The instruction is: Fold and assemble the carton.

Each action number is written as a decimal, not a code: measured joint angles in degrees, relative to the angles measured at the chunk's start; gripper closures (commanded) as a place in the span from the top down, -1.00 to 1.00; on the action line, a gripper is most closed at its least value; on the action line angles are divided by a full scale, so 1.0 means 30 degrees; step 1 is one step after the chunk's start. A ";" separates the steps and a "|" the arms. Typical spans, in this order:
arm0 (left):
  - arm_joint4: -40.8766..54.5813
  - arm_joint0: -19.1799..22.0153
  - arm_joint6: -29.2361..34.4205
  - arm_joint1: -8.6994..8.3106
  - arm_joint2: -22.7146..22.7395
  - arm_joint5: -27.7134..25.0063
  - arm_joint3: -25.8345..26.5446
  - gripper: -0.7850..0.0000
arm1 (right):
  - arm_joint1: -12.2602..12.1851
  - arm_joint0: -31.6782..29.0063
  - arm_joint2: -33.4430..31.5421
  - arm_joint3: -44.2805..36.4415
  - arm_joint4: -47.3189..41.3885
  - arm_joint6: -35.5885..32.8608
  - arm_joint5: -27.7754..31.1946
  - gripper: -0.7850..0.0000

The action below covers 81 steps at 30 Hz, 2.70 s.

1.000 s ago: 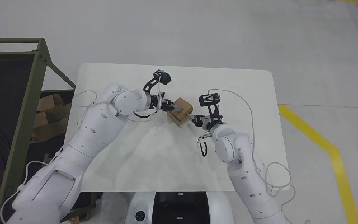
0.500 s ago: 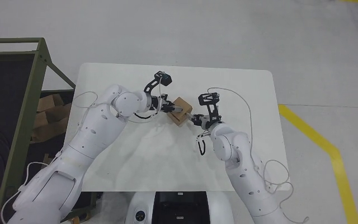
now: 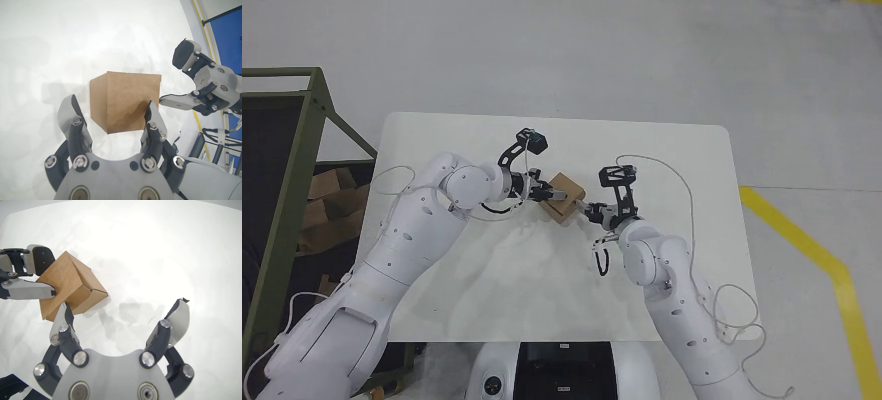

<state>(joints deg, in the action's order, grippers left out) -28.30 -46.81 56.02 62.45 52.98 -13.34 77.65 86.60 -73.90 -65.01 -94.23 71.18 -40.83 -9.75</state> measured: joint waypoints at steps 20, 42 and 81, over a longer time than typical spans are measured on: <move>0.0047 -0.0227 -0.0036 0.0039 0.0207 0.0312 0.0229 0.40 | -0.0142 0.0292 0.0017 0.0469 -0.0549 -0.0985 0.0392 1.00; 0.1062 -0.0441 0.0155 0.0044 0.0653 0.0337 0.0079 0.25 | -0.0061 0.0615 0.0351 0.0857 -0.1602 -0.0079 -0.0575 1.00; 0.0841 -0.0338 0.0180 0.0165 0.0592 0.0640 -0.0345 0.11 | -0.0144 0.1059 0.0339 0.1473 -0.2185 0.0185 -0.1256 1.00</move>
<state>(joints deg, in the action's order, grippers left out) -25.78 -47.82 56.56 62.95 54.75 -11.42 76.61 86.16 -70.73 -63.99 -89.81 64.62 -40.28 -13.52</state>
